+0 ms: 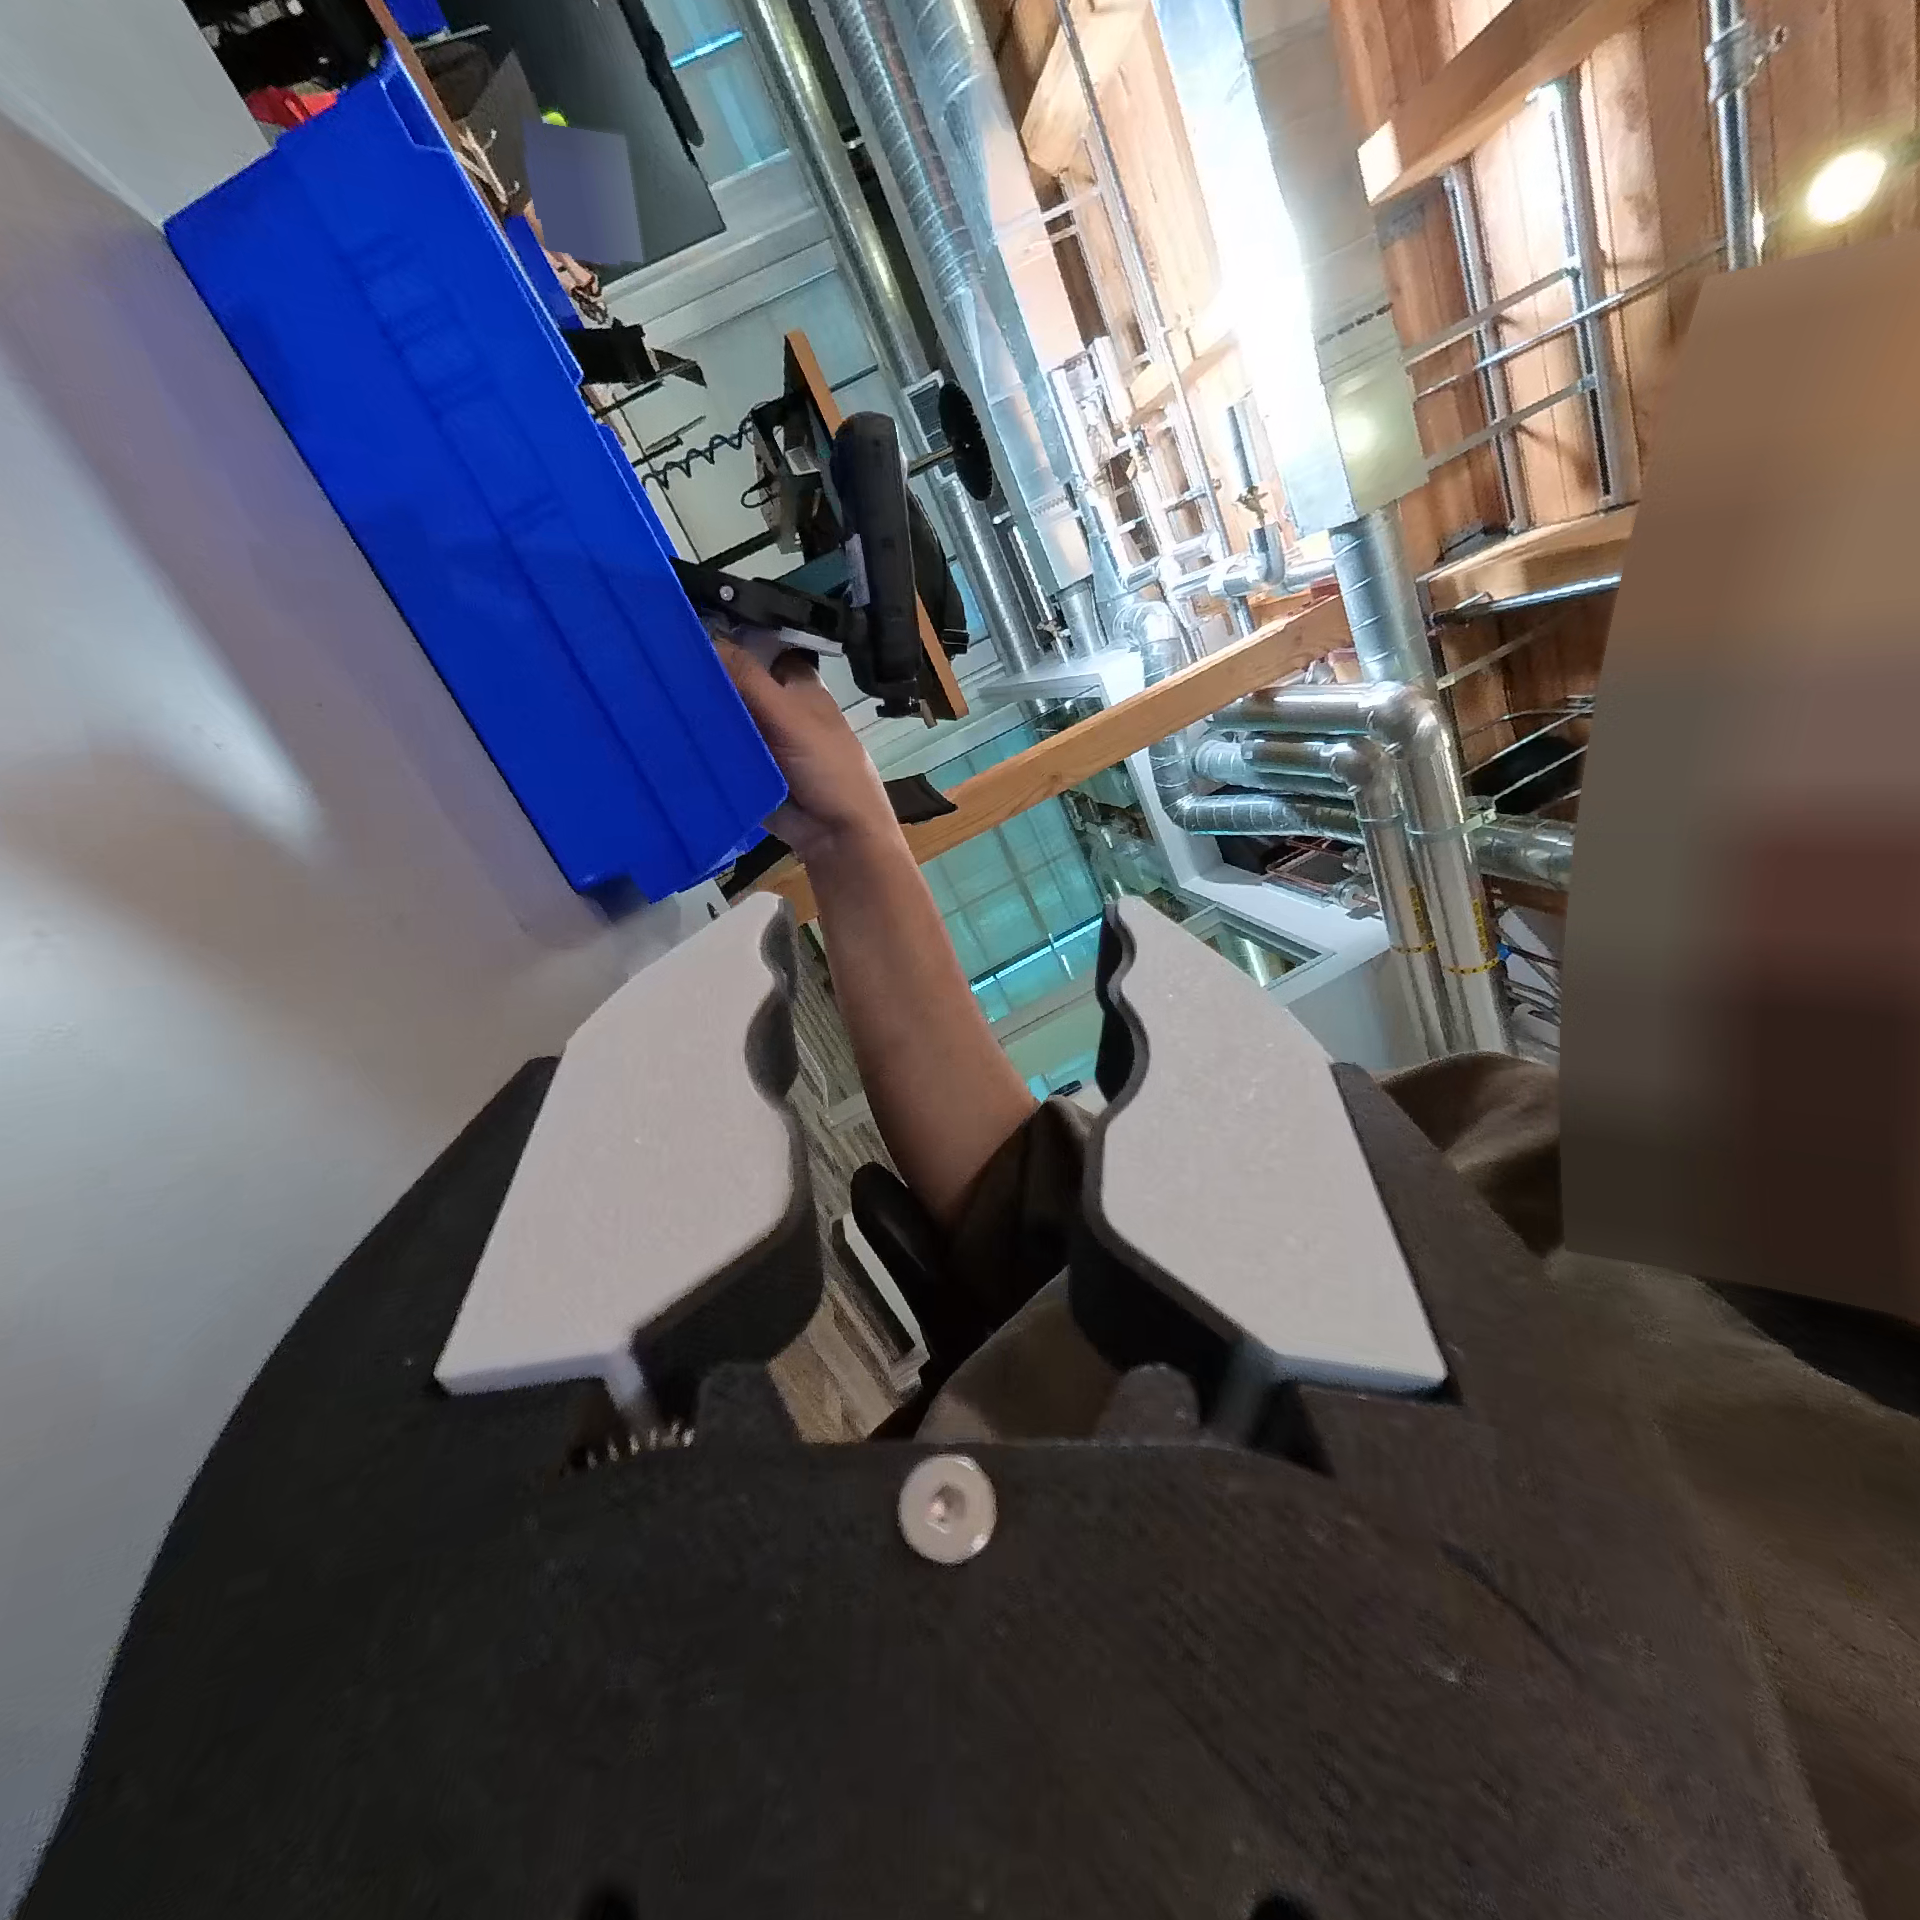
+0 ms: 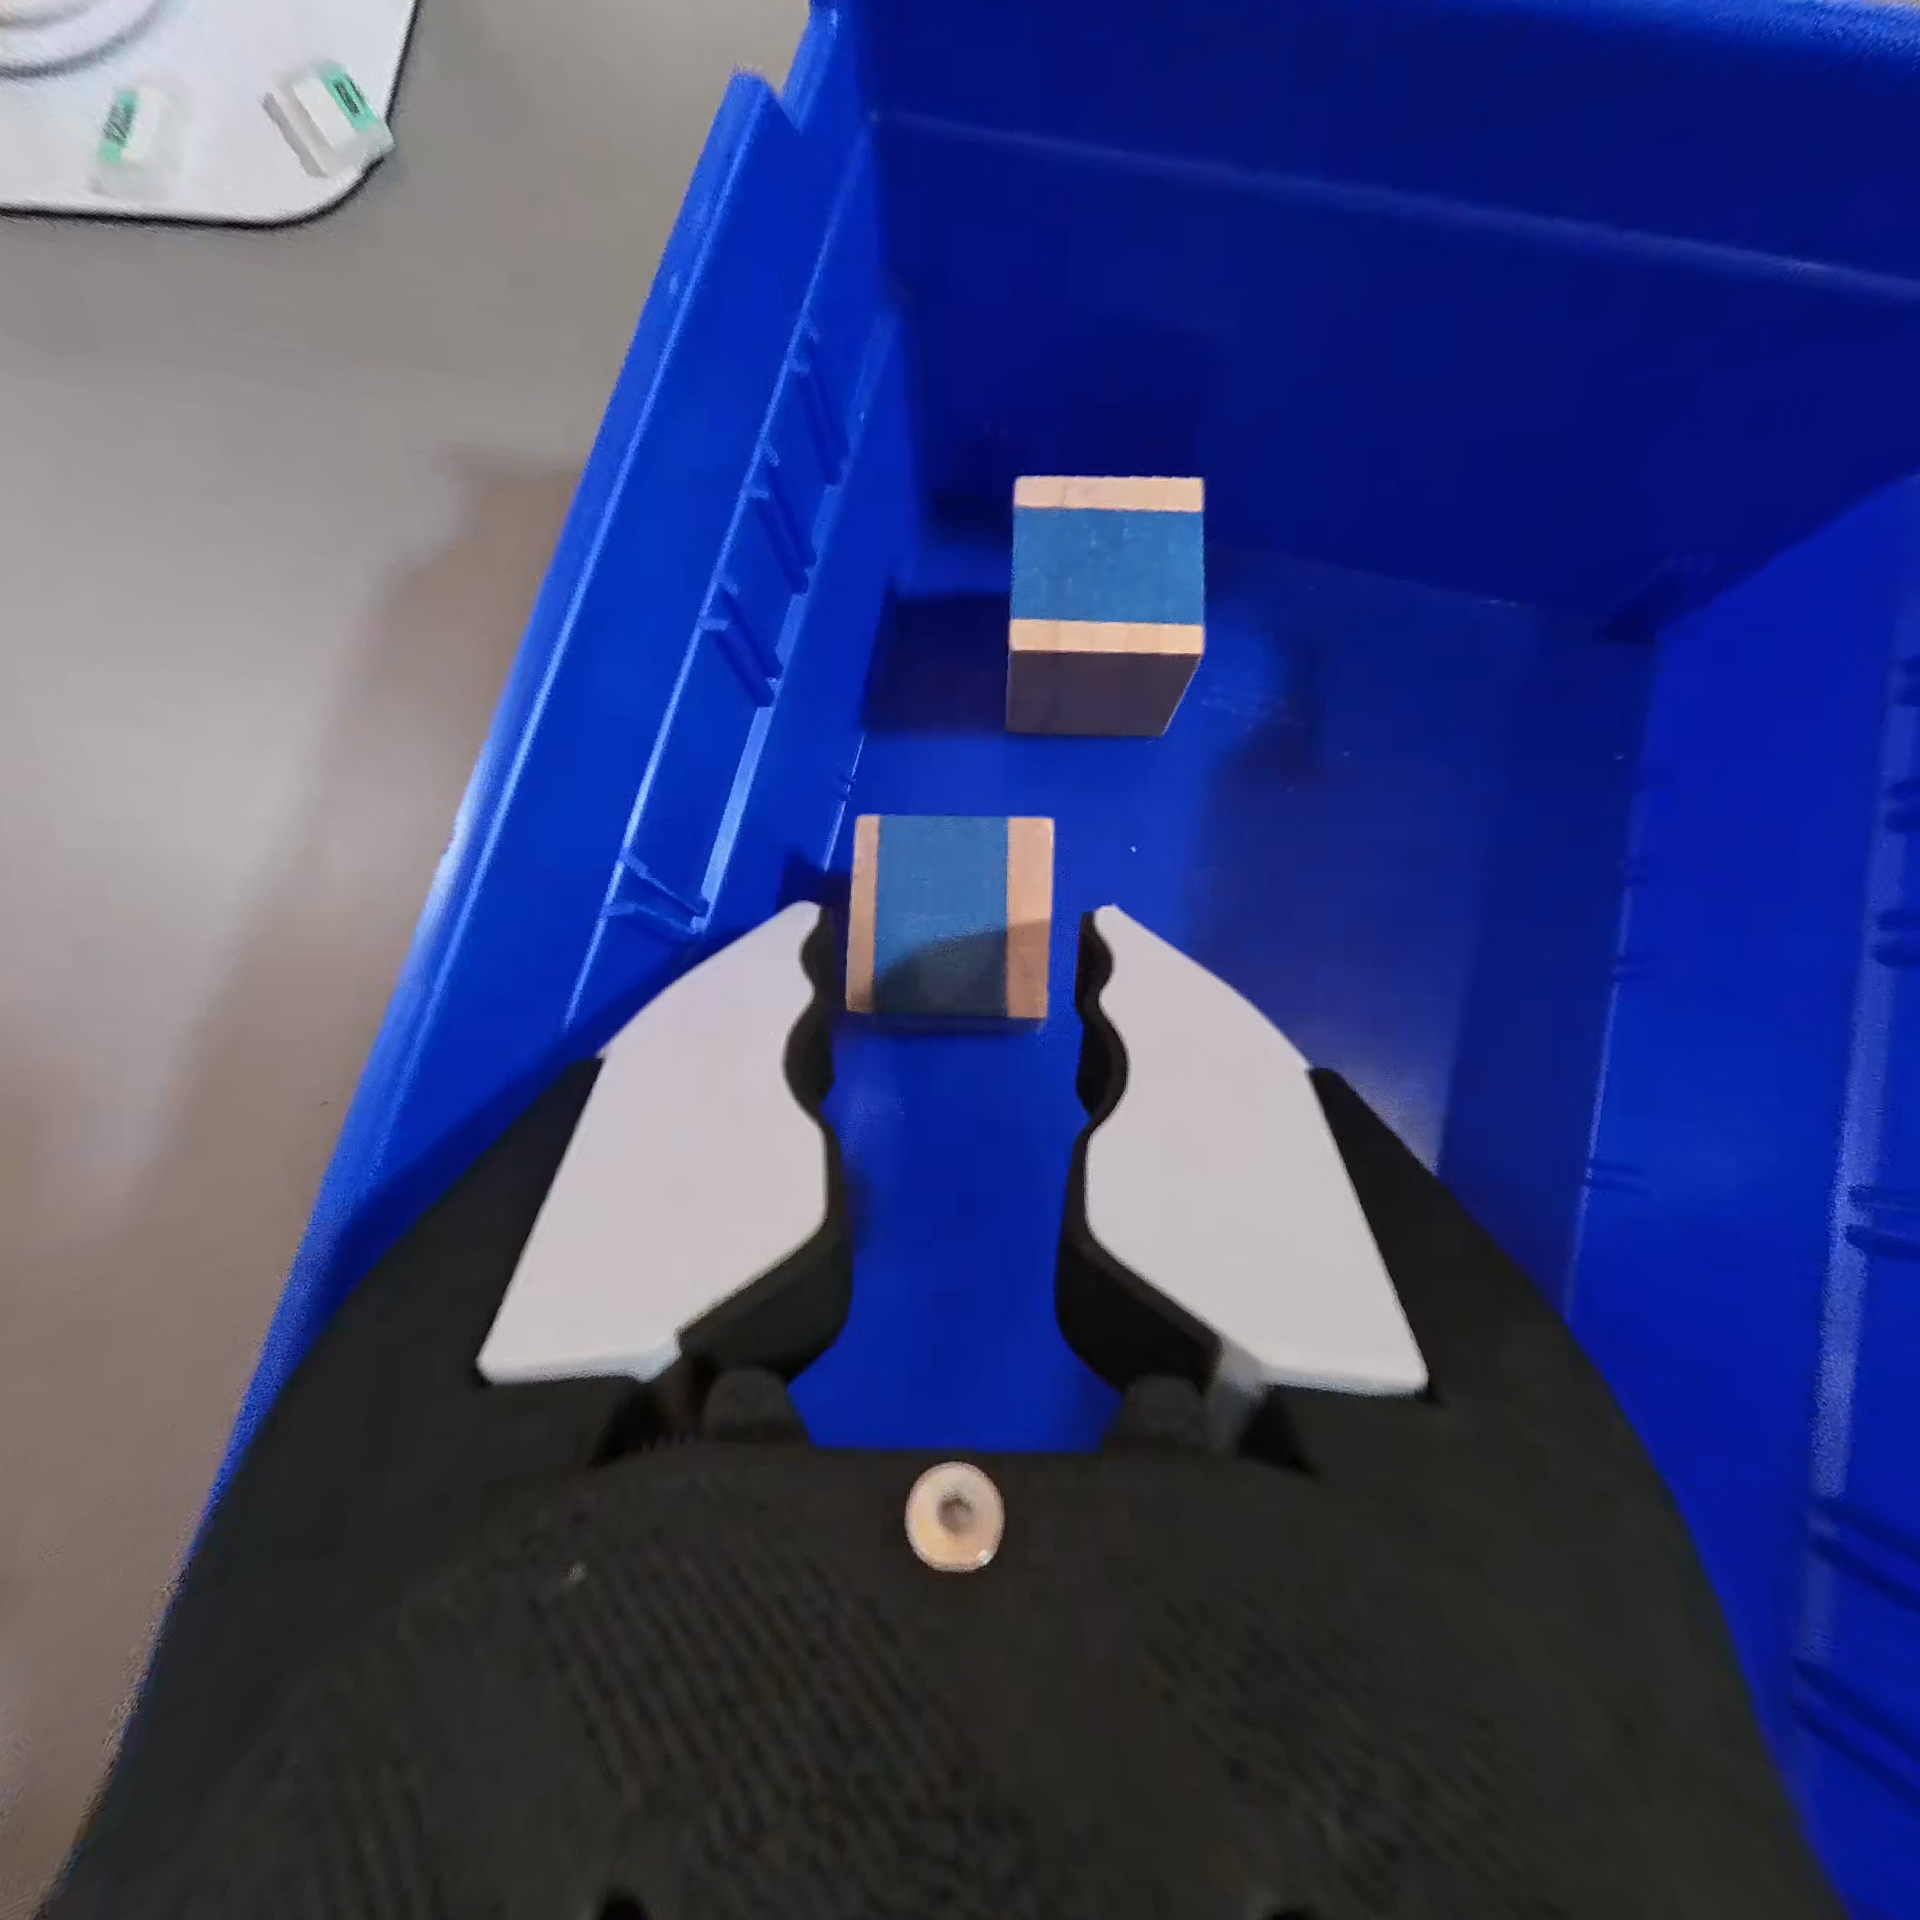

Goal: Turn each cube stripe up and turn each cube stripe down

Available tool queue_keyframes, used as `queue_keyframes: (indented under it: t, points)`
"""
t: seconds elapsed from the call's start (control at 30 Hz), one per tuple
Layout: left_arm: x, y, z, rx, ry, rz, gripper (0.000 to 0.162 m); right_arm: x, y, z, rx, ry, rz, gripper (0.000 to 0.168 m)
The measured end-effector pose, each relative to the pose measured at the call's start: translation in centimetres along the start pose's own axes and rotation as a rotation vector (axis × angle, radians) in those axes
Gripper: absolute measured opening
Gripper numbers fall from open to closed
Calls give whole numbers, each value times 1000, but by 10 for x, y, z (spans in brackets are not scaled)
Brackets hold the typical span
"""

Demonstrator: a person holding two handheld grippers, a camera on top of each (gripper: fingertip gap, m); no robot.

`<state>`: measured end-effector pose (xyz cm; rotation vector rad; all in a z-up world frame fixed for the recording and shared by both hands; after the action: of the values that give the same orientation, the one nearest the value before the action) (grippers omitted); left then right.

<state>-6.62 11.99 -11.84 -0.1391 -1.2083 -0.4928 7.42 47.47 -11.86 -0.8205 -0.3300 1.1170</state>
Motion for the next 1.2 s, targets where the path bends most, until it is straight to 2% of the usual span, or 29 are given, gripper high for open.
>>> queue_keyframes:
  t: [0.1, 0.2, 0.3, 0.37, 0.5, 0.63, 0.7, 0.77, 0.83, 1.0, 1.1, 1.2]
  points:
    - [2, 0, -1, -7, 9, -2, 56, 1, -20, 10, 68, -3, -25, 46]
    - [4, -2, 1, -2, 46, 10, 55, -9, -55, 29, 218, -29, -9, 44]
    - [9, -6, 7, 16, 137, 46, 55, -49, -95, 45, 439, -128, 112, 43]
    - [14, -9, 12, 21, 208, 74, 56, -86, -112, 44, 540, -209, 204, 42]
    - [27, -18, 22, 39, 350, 119, 58, -163, -111, 8, 661, -333, 392, 21]
    - [54, -49, 56, 173, 517, 217, 62, -213, -77, -45, 620, -261, 601, 23]
    - [70, -83, 88, 281, 586, 344, 62, -226, -63, -62, 557, -150, 722, 32]
    - [78, -127, 121, 399, 618, 559, 62, -235, -58, -65, 499, -73, 868, 44]
    - [77, -169, 148, 464, 622, 777, 64, -235, -55, -62, 494, -16, 926, 47]
    - [21, -222, 202, 236, 650, 1372, 80, -228, -49, -61, 495, 48, 950, 46]
    - [-18, -228, 224, 126, 622, 1489, 80, -225, -54, -57, 500, 54, 961, 46]
    - [-52, -230, 232, -60, 565, 1633, 81, -217, -63, -53, 552, 41, 913, 45]
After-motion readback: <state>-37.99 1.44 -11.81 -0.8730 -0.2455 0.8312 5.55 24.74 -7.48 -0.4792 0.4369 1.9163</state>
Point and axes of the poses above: each gripper's, where its closed fingertips meet, y out along the fingers, z out of its top, x = y × z across the jaws, the point moved 8 cm from there along -y, back along the fingers, and after that the axes turned 9 degrees about z, right-handed, at the moved point
